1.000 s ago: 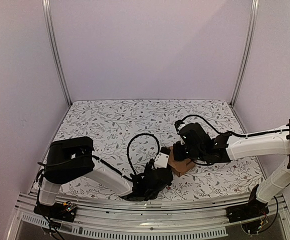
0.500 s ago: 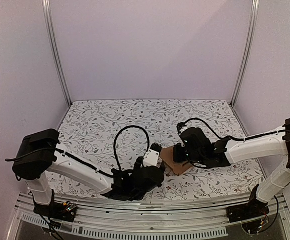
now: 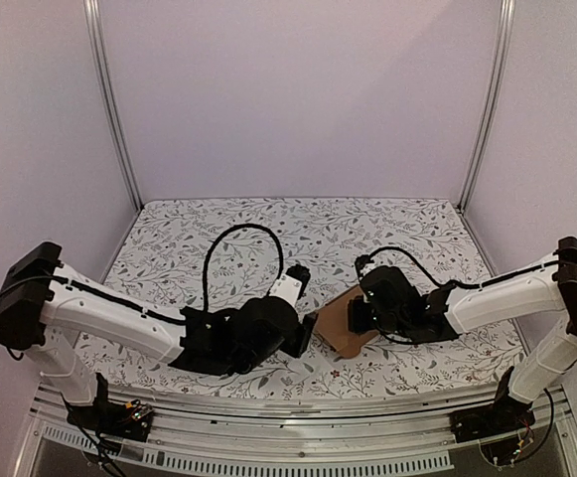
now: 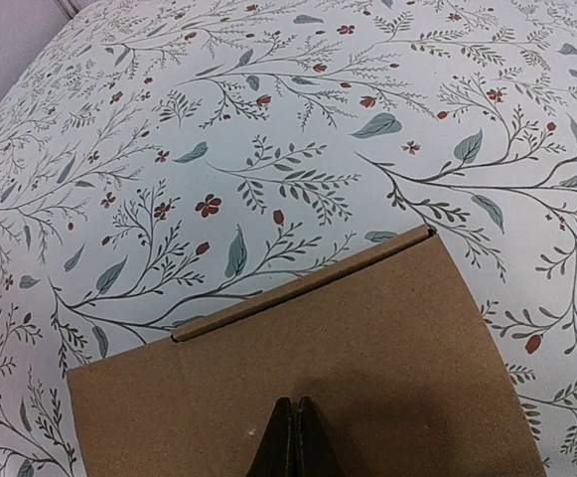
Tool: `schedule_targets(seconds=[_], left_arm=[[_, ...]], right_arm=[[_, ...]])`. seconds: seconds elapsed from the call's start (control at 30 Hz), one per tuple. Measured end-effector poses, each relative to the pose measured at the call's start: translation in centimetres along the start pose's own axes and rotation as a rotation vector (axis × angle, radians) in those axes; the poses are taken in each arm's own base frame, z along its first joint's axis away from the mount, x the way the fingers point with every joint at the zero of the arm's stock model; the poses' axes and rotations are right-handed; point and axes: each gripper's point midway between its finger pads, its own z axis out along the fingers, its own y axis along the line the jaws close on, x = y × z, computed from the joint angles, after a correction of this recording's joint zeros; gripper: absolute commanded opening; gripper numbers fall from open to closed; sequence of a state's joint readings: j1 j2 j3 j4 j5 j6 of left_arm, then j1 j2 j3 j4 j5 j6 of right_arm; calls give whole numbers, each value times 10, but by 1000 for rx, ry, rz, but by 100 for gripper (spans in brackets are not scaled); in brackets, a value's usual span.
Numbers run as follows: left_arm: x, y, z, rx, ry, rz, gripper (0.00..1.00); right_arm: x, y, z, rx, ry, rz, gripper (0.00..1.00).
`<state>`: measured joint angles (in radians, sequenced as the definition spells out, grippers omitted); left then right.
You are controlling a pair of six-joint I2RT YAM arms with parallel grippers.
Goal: Fold the paper box
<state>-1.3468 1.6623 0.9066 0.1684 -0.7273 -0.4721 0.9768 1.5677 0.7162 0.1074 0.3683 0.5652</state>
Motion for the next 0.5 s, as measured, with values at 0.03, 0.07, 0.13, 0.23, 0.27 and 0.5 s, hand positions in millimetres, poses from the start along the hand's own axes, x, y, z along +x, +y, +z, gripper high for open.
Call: schedule_targets(seconds=[0.03,0.07,0.13,0.23,0.27,0.5], left_arm=[[-2,-1,2,13,7,-1,57],[-6,-2,6,34,19,-3,57],[-15,-3,11,65,28,-12,57],[-36,-9,19,119,23,-36,60],[-41,-10,21,132,21,-39,61],[-64,-11,52,197,63,-54,62]], right_arm=[[0,0,0,-1,-1,-1,0],[1,-1,-1,-3,-3,-3,0],[1,-1,-3,-7,-5,-8,0],[3,-3,-10,-15,2,-27,4],[3,-5,-13,-17,5,-34,6],[-22,-4,-55,-67,-48,-56,39]])
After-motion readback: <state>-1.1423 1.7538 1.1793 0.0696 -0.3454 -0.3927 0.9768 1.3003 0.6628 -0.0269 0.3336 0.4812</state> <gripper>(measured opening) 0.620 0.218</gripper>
